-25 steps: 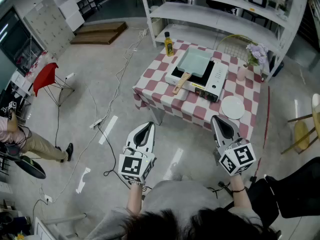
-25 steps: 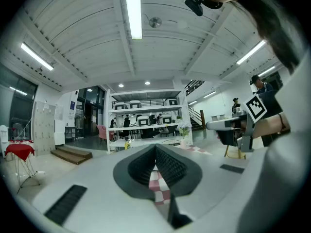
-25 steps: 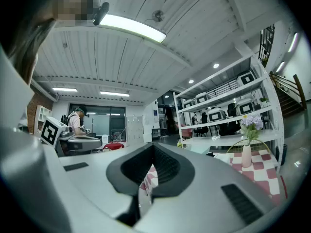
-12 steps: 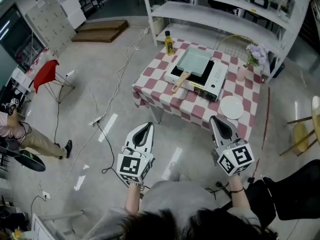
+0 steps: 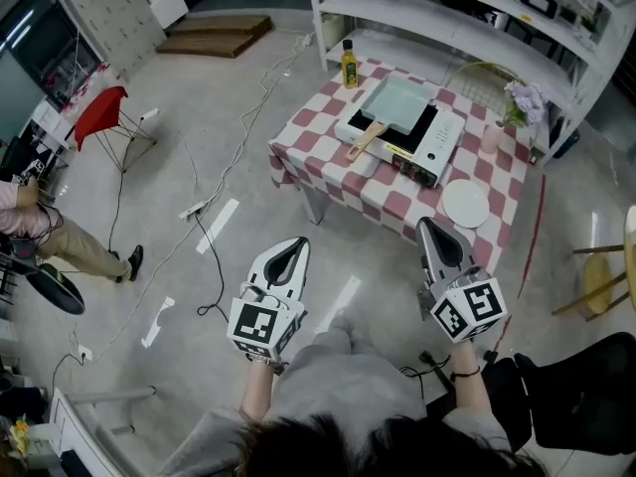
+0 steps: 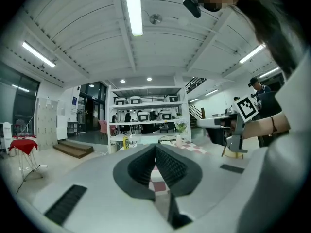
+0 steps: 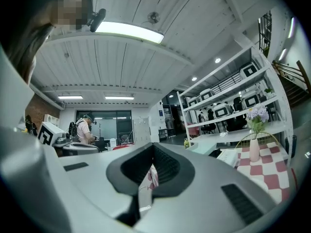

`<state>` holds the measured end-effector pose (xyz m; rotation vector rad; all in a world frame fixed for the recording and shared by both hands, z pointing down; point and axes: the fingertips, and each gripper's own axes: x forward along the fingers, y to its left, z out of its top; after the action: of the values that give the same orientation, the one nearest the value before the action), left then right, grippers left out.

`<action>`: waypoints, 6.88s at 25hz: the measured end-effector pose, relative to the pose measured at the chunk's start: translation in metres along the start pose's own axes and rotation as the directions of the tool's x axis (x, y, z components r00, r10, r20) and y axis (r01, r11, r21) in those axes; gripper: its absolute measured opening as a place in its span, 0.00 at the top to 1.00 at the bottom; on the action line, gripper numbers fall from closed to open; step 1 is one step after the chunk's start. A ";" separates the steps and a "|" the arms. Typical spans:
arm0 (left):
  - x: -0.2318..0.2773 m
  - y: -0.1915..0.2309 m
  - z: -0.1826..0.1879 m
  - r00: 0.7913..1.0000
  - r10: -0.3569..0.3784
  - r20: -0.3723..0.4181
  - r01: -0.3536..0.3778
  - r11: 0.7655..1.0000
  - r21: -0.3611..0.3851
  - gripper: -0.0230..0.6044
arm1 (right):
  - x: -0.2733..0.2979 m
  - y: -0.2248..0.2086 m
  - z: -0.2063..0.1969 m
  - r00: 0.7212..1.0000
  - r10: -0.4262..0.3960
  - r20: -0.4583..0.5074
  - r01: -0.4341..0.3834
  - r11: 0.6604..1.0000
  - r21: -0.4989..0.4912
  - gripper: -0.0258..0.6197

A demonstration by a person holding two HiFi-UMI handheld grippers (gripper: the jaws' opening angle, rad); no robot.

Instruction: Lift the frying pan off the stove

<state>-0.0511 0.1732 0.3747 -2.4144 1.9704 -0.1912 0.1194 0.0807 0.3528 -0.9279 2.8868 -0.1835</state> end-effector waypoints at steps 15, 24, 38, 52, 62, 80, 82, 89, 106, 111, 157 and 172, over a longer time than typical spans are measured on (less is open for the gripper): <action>-0.002 0.009 -0.006 0.999 0.034 -0.029 -0.035 0.999 -0.020 0.92 | 0.017 0.008 -0.007 0.999 0.044 -0.012 -0.044 0.999 0.024 0.93; 0.040 0.043 -0.016 0.999 -0.006 -0.034 0.004 0.999 -0.045 0.92 | 0.056 -0.013 -0.019 0.999 -0.002 -0.046 0.004 0.999 0.033 0.93; 0.130 0.099 -0.020 0.996 -0.091 -0.025 0.088 0.993 -0.084 0.92 | 0.134 -0.048 -0.033 0.996 -0.058 -0.070 0.062 0.996 0.064 0.93; 0.186 0.126 -0.027 0.978 -0.207 -0.037 0.203 0.975 -0.096 0.92 | 0.174 -0.080 -0.044 0.985 -0.157 -0.079 0.165 0.980 0.115 0.93; 0.208 0.122 -0.032 0.962 -0.267 -0.060 0.259 0.959 -0.117 0.92 | 0.190 -0.094 -0.047 0.979 -0.195 -0.060 0.203 0.958 0.203 0.93; 0.270 0.125 -0.051 0.956 -0.239 -0.169 0.198 0.953 -0.228 0.92 | 0.221 -0.134 -0.074 0.979 -0.127 -0.161 0.174 0.930 0.325 0.93; 0.279 0.124 -0.050 0.952 -0.251 -0.176 0.205 0.948 -0.244 0.92 | 0.223 -0.138 -0.080 0.978 -0.113 -0.174 0.170 0.920 0.353 0.93; 0.305 0.116 -0.052 0.928 -0.300 -0.219 0.240 0.934 -0.265 0.92 | 0.237 -0.157 -0.081 0.983 -0.069 -0.169 0.135 0.898 0.418 0.93; 0.322 0.110 -0.067 0.855 -0.391 -0.341 0.235 0.878 -0.418 0.92 | 0.255 -0.169 -0.098 0.977 0.017 -0.211 0.113 0.803 0.585 0.92; 0.326 0.106 -0.066 0.819 -0.466 -0.334 0.277 0.832 -0.480 0.92 | 0.255 -0.176 -0.101 0.975 -0.022 -0.220 0.157 0.765 0.625 0.92; 0.318 0.043 -0.094 0.430 -0.876 -0.218 0.388 0.397 -0.832 0.55 | 0.297 -0.165 -0.145 0.977 0.106 -0.187 0.130 0.400 0.907 0.55; 0.320 0.035 -0.094 0.353 -0.911 -0.214 0.430 0.361 -0.827 0.56 | 0.311 -0.158 -0.144 0.973 0.195 -0.120 0.055 0.311 0.949 0.57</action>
<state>-0.0327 -0.1403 0.4907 -4.1099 0.7270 -0.5033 -0.0608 -0.2168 0.4994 -0.4863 2.1762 -1.8517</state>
